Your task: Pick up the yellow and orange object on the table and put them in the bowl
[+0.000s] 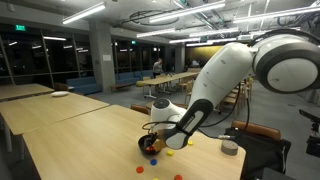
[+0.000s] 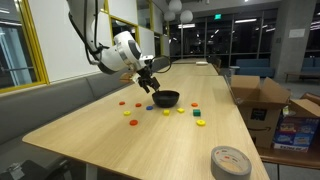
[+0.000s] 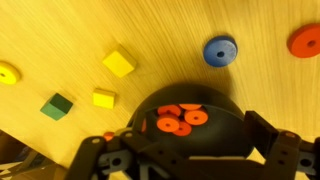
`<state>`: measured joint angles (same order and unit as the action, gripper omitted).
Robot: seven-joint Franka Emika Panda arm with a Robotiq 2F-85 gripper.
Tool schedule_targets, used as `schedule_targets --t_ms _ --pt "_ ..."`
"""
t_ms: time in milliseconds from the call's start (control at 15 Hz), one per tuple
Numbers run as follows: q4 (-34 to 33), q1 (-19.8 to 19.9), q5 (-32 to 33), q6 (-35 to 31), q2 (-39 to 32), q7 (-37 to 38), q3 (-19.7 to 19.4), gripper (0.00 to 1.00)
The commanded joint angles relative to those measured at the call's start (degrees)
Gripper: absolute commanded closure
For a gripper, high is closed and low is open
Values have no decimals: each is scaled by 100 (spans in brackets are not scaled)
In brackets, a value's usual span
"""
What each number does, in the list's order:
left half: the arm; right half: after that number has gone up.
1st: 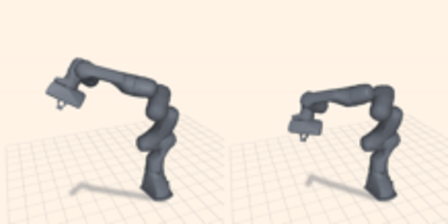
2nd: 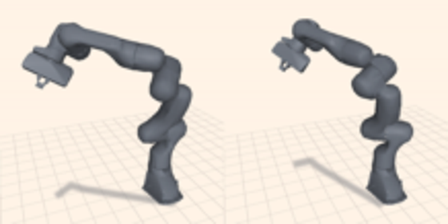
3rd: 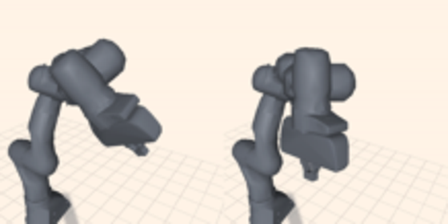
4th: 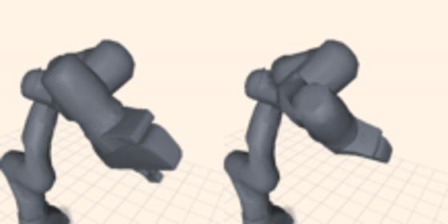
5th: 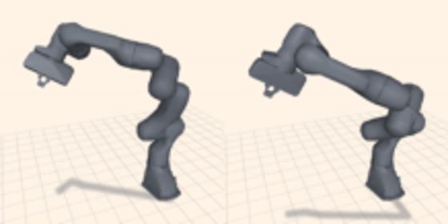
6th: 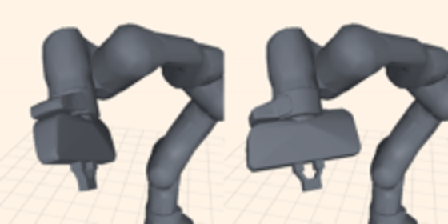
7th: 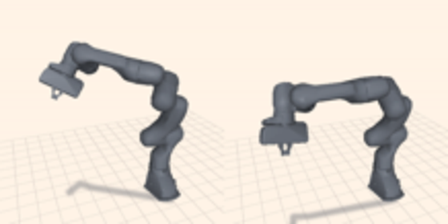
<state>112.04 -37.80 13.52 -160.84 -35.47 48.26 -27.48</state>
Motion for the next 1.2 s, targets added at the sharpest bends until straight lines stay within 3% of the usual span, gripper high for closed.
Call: schedule_targets --t_ms 0,200,533,800,1133 --pt "1028 401 161 192 1266 -505 453 0" --pt "1716 1103 -86 333 1941 -1129 1186 0" --pt "2461 2129 -766 488 2264 -1997 2272 0" --pt "2613 2567 -1191 408 2095 -2542 2633 0" --pt "2486 2795 -1422 440 1732 -2808 2776 0"
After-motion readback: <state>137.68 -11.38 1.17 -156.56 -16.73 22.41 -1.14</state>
